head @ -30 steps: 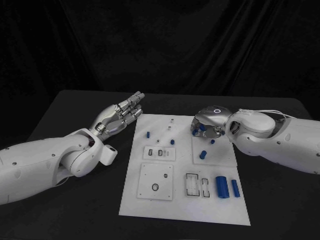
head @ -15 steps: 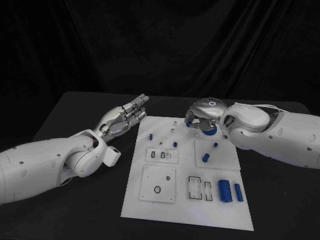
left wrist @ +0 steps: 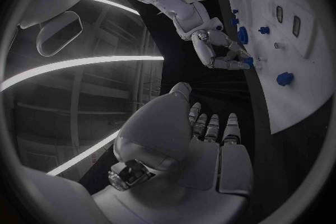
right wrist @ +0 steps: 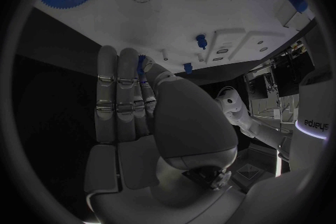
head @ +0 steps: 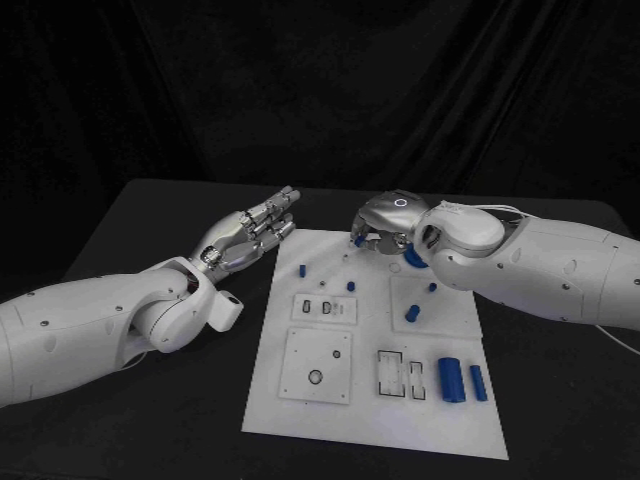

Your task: Assemble the parts on the task board

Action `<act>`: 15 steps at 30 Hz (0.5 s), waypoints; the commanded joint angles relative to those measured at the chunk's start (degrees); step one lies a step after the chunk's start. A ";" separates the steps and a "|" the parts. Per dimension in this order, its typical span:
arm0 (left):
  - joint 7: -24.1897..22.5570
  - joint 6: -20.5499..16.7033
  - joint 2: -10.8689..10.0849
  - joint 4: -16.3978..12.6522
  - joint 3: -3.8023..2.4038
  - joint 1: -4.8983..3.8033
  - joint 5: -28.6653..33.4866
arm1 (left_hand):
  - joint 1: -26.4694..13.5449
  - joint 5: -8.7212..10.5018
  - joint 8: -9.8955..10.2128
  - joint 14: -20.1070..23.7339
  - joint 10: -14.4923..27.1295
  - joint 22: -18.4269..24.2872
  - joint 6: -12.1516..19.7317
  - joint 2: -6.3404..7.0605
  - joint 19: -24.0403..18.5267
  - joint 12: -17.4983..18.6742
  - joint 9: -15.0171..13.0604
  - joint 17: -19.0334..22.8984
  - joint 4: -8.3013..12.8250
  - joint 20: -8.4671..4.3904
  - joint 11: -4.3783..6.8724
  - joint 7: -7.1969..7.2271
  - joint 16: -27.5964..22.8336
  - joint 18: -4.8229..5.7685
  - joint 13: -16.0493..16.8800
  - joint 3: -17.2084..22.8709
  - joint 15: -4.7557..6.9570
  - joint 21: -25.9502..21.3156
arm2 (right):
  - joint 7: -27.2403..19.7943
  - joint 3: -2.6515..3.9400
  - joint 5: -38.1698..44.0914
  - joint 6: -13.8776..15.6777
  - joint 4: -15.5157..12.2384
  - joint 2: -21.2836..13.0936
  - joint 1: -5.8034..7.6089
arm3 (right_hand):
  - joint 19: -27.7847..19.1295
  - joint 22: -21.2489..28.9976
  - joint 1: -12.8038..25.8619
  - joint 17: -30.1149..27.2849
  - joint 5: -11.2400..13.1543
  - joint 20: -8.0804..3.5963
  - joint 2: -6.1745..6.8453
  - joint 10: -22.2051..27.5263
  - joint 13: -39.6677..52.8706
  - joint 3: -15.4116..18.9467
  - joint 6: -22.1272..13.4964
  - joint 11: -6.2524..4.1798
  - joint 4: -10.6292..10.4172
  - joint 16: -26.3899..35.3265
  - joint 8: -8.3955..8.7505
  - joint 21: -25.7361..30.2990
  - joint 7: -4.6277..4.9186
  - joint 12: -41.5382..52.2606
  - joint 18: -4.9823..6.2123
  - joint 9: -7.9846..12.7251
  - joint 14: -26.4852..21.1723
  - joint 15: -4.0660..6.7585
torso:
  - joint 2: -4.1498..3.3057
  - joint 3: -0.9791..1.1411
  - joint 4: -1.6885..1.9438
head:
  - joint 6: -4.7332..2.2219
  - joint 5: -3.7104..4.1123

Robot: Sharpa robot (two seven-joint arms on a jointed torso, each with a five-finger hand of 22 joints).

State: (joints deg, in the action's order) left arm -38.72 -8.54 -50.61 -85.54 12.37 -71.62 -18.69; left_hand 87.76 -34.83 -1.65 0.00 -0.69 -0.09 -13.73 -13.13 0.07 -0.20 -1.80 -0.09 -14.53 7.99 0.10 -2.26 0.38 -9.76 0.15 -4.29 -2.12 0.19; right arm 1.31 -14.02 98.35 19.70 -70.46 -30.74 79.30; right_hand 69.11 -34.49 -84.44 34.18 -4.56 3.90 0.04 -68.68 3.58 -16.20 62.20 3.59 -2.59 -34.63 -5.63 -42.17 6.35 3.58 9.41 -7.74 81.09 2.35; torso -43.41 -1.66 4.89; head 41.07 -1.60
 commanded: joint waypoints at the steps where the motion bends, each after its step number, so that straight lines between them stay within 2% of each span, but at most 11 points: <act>1: -2.71 0.82 0.09 -0.20 -0.05 -0.08 -0.05 | 0.65 -0.24 -0.20 0.00 0.05 0.09 -0.53 0.09 -0.07 0.01 -0.05 0.09 0.01 0.56 -0.42 0.05 -0.38 -0.18 0.05 0.51 -0.57 -0.19 | -0.60 0.06 0.43 1.49 0.86 0.50 -0.48 | -0.24 -0.07 0.07 0.08 -0.42 -0.07 0.62 0.47 -0.04 -0.34 -0.40 -0.07 -0.08 -0.18 0.30 -0.05 0.02 -0.19 0.67 0.22 0.28 -0.11 | -0.47 0.06 0.22 | -0.33 0.04; 13: -2.56 0.95 0.11 -0.20 -0.05 -0.09 -0.04 | 0.59 -0.25 -0.20 0.00 0.04 0.09 -0.59 0.13 -0.07 0.01 -0.05 0.09 0.09 0.79 -0.43 0.02 -0.38 -0.11 0.05 0.80 -0.89 -0.19 | -0.45 0.11 0.43 3.19 1.84 1.37 -0.81 | -0.49 -0.37 0.26 0.14 -0.58 0.01 0.87 0.77 -0.02 -0.49 -0.61 0.05 -0.34 -0.12 0.62 -0.15 0.17 -0.14 0.64 0.28 0.14 -0.27 | -1.16 0.02 0.67 | -1.18 0.67; 15: -2.52 0.98 0.13 -0.17 -0.05 -0.09 -0.04 | 0.57 -0.25 -0.21 0.00 0.00 0.09 -0.67 0.14 -0.07 0.00 -0.06 0.09 0.12 0.87 -0.47 -0.01 -0.38 -0.09 0.06 0.90 -0.98 -0.19 | -0.40 0.11 0.43 3.47 1.91 1.44 -0.82 | -0.55 -0.25 0.26 0.14 -0.60 0.02 0.88 0.77 -0.01 -0.50 -0.62 0.06 -0.35 -0.12 0.63 -0.04 0.18 -0.14 0.66 0.28 0.13 -0.28 | -1.14 0.01 0.62 | -1.22 0.64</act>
State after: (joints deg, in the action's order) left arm -38.72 -8.24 -50.60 -85.60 12.37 -71.62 -18.69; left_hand 87.76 -34.83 -1.65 -0.03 -0.69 -0.09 -14.08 -13.14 0.07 -0.20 -1.79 -0.05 -14.38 8.40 0.11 -2.19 0.38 -9.76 0.15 -3.83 -2.69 0.19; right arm 0.84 -13.88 98.36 21.42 -68.66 -29.43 78.67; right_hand 69.10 -34.80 -84.12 34.26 -4.83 3.90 0.47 -68.26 3.64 -16.46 62.00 3.60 -2.85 -34.63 -5.20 -42.17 6.54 3.60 9.41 -7.46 81.08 2.35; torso -44.41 -1.63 5.45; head 39.94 -0.95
